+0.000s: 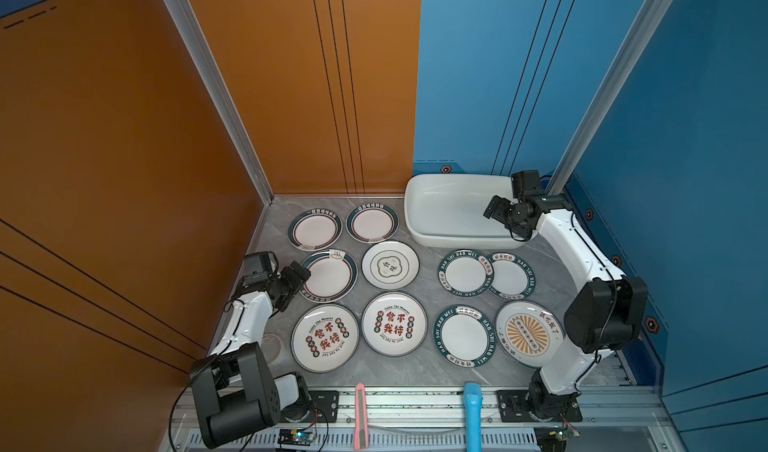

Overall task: Place the plates into the plastic bin on the countertop
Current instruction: 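Grasp the green-rimmed red-ring plate edge with left gripper and lift it upright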

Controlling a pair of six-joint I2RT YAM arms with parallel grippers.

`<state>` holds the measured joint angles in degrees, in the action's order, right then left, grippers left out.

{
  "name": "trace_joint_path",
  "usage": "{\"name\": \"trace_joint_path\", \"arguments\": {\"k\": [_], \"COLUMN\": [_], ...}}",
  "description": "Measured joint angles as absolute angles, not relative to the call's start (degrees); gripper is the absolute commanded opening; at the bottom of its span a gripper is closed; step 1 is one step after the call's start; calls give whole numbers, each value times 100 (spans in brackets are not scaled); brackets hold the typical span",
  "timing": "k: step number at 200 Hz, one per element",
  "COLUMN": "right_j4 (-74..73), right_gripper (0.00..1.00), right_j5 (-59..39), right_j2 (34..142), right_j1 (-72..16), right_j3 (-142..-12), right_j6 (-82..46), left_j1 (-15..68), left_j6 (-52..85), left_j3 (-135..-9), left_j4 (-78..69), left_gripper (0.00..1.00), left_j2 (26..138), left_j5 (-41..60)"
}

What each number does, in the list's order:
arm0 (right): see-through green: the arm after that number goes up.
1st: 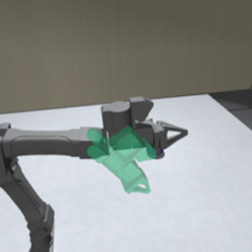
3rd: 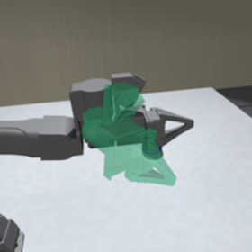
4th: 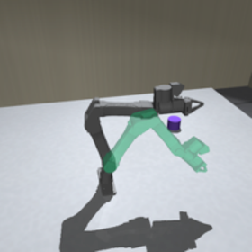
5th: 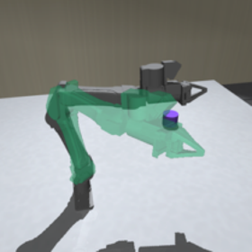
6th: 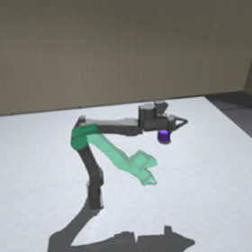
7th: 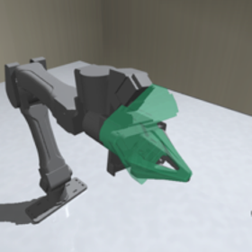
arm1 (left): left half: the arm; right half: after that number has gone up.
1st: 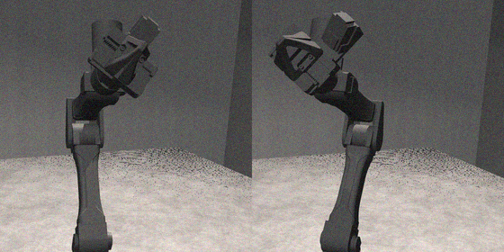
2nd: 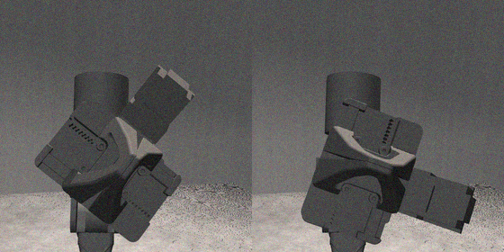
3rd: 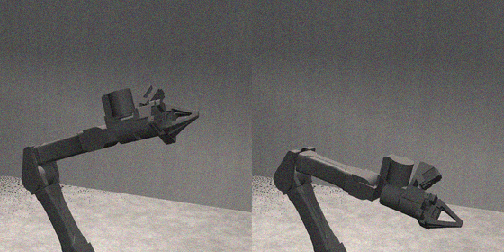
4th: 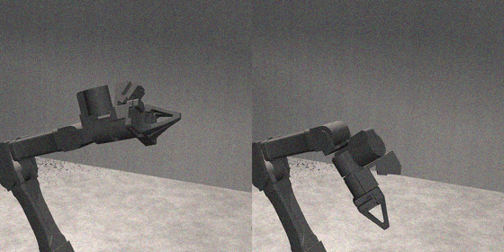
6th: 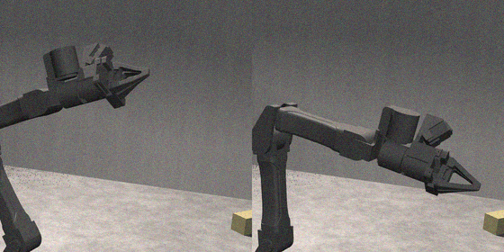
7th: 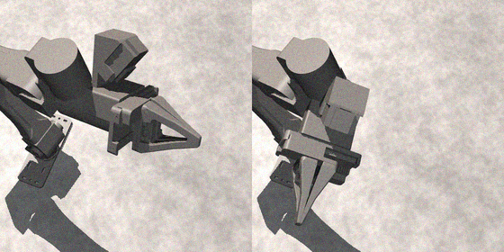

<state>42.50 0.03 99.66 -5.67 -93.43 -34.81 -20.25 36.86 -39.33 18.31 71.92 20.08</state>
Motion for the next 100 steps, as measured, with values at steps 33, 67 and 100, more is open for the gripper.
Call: {"name": "trace_joint_path", "arguments": {"k": [33, 67, 100], "right_j4": [4250, 4250, 4248], "right_gripper": [94, 92, 90], "right_j5": [-3, -8, -54], "right_j2": [9966, 9955, 9953], "right_j1": [-565, -561, -561], "right_j3": [-9343, -9286, -9229], "right_j6": [-3481, -3481, -3485], "left_j1": [-2176, -2239, -2335], "left_j6": [3691, 3688, 3634], "left_j3": [-3597, -3492, -3492], "left_j4": [1470, 1057, 596], "left_gripper": [88, 87, 74], "left_j2": [7581, 7854, 8160], "left_j5": [2123, 2241, 2392]}}
